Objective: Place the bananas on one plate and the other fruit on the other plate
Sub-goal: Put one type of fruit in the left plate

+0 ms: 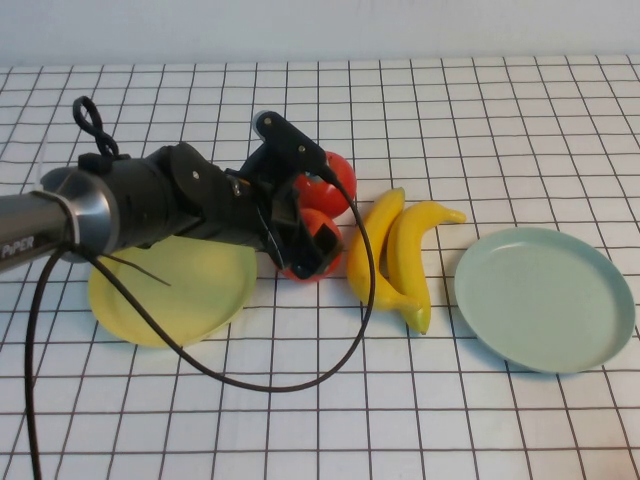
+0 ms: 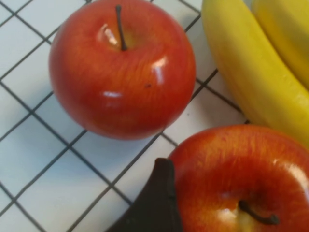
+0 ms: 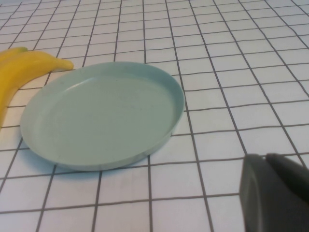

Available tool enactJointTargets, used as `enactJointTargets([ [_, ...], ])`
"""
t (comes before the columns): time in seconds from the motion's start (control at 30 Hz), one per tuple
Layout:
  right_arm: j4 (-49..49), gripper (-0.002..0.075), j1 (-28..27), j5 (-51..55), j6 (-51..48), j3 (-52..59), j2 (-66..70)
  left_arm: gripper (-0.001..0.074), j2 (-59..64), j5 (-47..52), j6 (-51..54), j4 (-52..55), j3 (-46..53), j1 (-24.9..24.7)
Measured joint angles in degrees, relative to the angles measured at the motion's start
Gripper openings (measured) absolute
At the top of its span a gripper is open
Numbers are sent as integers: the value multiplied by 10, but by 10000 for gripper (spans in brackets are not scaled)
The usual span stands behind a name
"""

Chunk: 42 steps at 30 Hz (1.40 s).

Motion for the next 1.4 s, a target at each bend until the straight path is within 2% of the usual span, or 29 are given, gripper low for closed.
enactJointTargets([
  [0.23, 0, -17, 0, 0, 0, 0, 0, 668, 0, -1, -71, 66, -2, 0],
  [0.6, 0, -17, 0, 0, 0, 0, 0, 666, 0, 3, -100, 76, -3, 0],
  [0.67, 0, -17, 0, 0, 0, 0, 0, 649, -1, 3, -103, 77, -3, 0],
  [0.77, 0, -17, 0, 0, 0, 0, 0, 580, -8, 10, -104, 80, -3, 0],
  [1.1, 0, -17, 0, 0, 0, 0, 0, 578, -105, 42, -121, 121, -1, 0],
  [1.23, 0, -17, 0, 0, 0, 0, 0, 578, -158, 92, -234, 209, -1, 5],
  [1.4, 0, -17, 0, 0, 0, 0, 0, 578, -174, 196, -454, 445, 0, 40],
])
